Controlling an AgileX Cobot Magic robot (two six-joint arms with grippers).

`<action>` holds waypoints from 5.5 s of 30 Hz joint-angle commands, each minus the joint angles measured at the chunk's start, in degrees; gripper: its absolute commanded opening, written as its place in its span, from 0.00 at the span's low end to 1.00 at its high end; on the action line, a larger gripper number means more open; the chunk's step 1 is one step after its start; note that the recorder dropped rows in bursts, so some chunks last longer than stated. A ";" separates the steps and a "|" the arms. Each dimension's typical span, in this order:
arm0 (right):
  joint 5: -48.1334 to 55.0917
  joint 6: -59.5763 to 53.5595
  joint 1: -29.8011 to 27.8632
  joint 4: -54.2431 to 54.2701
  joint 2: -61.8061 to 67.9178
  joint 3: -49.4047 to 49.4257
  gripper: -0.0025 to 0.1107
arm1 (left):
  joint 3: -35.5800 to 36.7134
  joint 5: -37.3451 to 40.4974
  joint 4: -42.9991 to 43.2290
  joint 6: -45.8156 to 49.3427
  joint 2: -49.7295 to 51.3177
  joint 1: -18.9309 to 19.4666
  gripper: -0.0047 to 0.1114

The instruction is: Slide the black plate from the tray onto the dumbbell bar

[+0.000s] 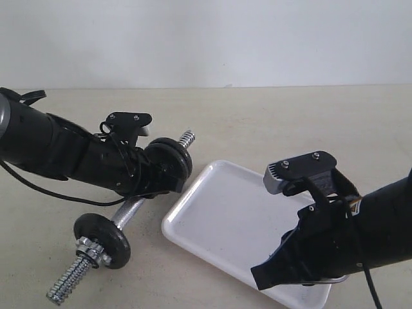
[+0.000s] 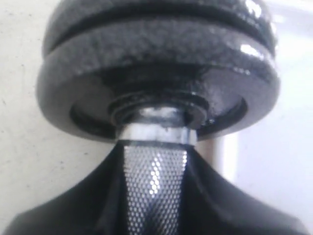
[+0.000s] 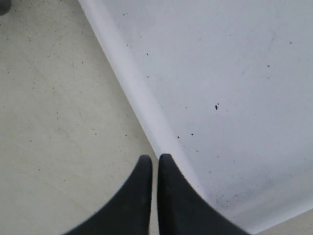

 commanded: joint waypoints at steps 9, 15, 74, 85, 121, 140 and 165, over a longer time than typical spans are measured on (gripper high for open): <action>0.24 -0.60 0.09 0.06 -0.15 0.19 0.02 | -2.25 -1.79 0.16 0.50 -0.22 0.10 0.08; 0.50 -0.60 0.09 0.06 -0.15 0.19 0.02 | -2.49 -2.25 0.16 0.50 -0.22 0.10 0.08; 1.72 -0.60 0.09 0.06 -0.15 0.98 0.02 | -2.48 20.43 3.09 -10.90 -50.40 0.10 0.49; 3.00 -2.88 0.09 7.17 -0.15 8.84 0.02 | -2.48 29.49 3.59 -15.22 -76.33 0.10 0.08; 7.45 -60.32 0.09 44.80 -14.48 -4.12 0.02 | 6.32 46.75 74.90 -80.07 -110.44 0.20 0.08; 18.22 -32.70 0.09 18.10 -70.37 -14.08 0.02 | 40.45 1.34 35.68 -56.26 -111.83 0.20 0.08; 24.46 -20.06 0.09 7.37 -72.71 -13.85 0.02 | 53.57 -0.07 47.41 -38.73 -111.83 0.20 0.08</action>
